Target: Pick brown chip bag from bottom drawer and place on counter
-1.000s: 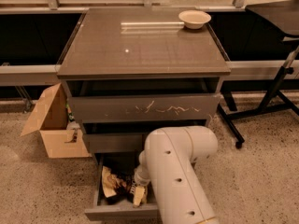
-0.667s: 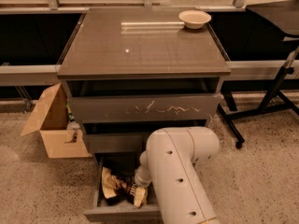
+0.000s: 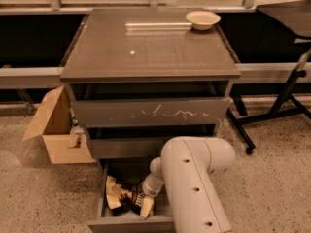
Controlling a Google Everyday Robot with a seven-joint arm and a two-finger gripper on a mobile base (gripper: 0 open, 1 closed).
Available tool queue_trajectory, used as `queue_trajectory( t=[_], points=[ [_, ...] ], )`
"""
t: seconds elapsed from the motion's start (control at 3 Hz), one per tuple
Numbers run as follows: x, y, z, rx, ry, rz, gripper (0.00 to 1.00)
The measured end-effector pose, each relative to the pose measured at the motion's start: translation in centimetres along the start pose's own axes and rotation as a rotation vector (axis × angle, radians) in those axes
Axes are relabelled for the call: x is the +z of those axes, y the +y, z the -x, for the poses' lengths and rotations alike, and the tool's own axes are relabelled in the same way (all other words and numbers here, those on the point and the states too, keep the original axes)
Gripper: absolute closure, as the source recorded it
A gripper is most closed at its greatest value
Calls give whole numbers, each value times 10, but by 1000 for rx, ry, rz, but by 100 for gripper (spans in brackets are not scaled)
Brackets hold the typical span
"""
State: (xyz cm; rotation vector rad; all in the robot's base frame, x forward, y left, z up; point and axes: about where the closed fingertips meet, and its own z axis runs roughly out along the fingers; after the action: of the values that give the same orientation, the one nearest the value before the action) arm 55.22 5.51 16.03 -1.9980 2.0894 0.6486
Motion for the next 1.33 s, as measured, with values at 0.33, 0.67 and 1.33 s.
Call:
queue_trajectory(
  t=[0.33, 0.67, 1.33],
  points=[
    [-2, -2, 1, -3, -12, -1, 42],
    [-4, -2, 2, -3, -12, -1, 32],
    [10, 0, -4, -6, -28, 24, 18]
  ],
)
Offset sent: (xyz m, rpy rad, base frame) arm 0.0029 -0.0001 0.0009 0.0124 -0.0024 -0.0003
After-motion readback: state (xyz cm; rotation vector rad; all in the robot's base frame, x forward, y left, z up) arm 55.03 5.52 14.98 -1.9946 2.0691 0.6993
